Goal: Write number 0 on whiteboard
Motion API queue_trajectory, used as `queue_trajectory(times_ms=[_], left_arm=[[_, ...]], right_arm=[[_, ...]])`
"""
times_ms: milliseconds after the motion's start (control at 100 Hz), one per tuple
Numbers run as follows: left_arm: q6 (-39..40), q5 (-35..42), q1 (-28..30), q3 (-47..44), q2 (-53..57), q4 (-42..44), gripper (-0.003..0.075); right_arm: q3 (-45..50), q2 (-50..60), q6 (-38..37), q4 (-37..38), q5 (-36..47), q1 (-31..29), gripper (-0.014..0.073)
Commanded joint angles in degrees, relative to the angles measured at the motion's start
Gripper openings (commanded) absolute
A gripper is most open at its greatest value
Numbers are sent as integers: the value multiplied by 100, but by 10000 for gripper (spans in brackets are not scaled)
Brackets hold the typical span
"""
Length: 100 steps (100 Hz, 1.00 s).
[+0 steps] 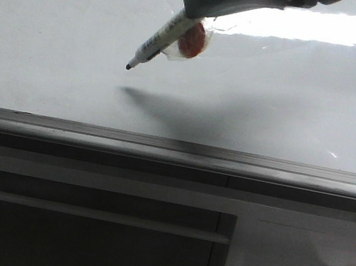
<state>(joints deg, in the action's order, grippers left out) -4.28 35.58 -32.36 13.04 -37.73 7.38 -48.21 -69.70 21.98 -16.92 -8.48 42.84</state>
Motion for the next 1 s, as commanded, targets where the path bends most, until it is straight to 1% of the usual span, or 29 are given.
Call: queue_trajectory(times_ms=[0,120,280,380,530,830,990], left_arm=[[-6,378,-39,128,8,-108,-20],[-6,378,-39,128,8,-116,-20],[-6,378,-39,128,8,-116,-20],[-6,378,-39,128,8,-116,-20],[-6,378,-39,128,8,-116,-20],[-6,378,-39,128,8,-116,-20],[-6,378,-39,128,8,-116,-20]], right_arm=[[-223,113,65,65,451,-30,-74],[-491,24,65,65,69,-30,-74],[-841,-250,65,65,-95,-30,-74],[-1029,-455,65,65,-349,-30,-74],[-1237,-674,65,65,-351,-40,-74],[-1796,-857,65,129,-414,-418,-74],[-2021,-820,65,244,-798,-614,-74]])
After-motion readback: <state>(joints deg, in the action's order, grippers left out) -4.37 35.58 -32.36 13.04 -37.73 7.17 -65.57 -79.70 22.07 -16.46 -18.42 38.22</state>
